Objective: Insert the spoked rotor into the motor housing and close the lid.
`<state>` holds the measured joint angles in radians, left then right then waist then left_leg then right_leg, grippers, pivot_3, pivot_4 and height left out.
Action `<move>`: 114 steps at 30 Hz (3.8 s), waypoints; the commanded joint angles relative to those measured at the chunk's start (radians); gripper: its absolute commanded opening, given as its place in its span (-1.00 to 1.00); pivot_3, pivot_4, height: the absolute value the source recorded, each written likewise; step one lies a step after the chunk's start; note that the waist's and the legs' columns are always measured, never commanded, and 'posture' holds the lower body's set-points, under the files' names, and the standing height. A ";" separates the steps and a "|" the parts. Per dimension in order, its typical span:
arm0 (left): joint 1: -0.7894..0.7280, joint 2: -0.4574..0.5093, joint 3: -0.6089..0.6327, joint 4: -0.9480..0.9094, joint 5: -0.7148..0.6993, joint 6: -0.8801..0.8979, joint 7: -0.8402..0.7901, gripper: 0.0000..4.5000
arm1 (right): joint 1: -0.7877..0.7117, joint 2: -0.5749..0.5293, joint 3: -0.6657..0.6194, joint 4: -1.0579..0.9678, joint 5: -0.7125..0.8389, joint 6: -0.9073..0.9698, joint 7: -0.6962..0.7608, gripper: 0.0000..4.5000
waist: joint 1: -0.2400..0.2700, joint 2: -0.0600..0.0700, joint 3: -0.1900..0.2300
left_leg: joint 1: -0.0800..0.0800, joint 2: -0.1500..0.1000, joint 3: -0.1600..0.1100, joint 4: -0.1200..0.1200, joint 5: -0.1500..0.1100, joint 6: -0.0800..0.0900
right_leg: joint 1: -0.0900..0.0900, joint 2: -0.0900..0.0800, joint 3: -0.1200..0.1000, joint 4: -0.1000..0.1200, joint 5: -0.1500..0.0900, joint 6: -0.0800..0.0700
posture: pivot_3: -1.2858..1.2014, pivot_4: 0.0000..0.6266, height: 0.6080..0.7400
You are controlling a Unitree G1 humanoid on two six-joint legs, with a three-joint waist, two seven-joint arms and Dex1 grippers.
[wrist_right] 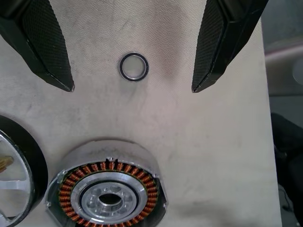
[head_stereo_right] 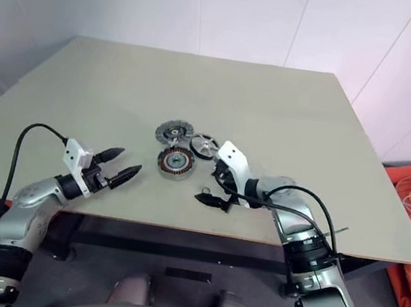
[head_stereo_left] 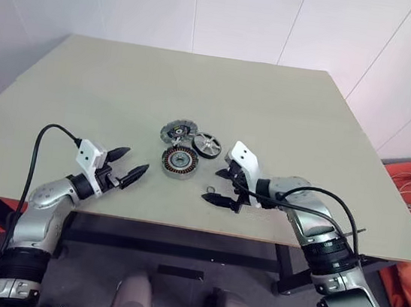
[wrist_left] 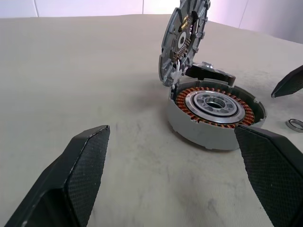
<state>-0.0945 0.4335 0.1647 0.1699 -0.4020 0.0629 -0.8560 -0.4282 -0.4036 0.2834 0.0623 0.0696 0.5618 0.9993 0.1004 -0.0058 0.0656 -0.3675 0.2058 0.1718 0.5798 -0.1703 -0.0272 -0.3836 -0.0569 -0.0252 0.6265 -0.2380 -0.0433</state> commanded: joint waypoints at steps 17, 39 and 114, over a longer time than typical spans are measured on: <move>-0.013 0.012 0.012 -0.043 -0.007 -0.007 0.001 1.00 | 0.015 -0.042 0.079 0.074 -0.064 -0.146 -0.034 -0.49 | -0.001 0.000 -0.001 | 0.001 0.000 0.000 0.000 -0.001 0.001 | 0.001 0.000 0.000 0.000 0.000 0.000 | 0.03 -1.00 1.00; -0.014 0.005 0.010 -0.038 -0.005 -0.007 0.006 1.00 | -0.400 0.115 0.085 0.049 0.045 0.269 -0.038 -0.71 | 0.002 0.000 0.000 | 0.007 0.000 -0.001 -0.002 0.000 0.000 | 0.008 0.000 0.000 -0.002 0.000 0.000 | 0.03 -1.00 1.00; -0.006 0.001 0.006 -0.071 -0.038 -0.007 -0.041 1.00 | -0.455 0.277 0.104 0.427 -0.067 0.108 -0.189 -0.71 | -0.003 0.000 0.000 | -0.001 0.000 0.000 -0.002 0.002 -0.003 | -0.002 0.000 0.000 0.000 0.000 0.000 | 0.03 -1.00 1.00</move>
<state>-0.0871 0.4320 0.1641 0.1256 -0.4302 0.0702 -0.8935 -0.8632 -0.1320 0.4058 0.4903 0.0009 0.6786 0.8159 0.0973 -0.0055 0.0653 -0.3682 0.2059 0.1717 0.5779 -0.1685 -0.0305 -0.3850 -0.0567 -0.0253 0.6268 -0.2381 -0.0431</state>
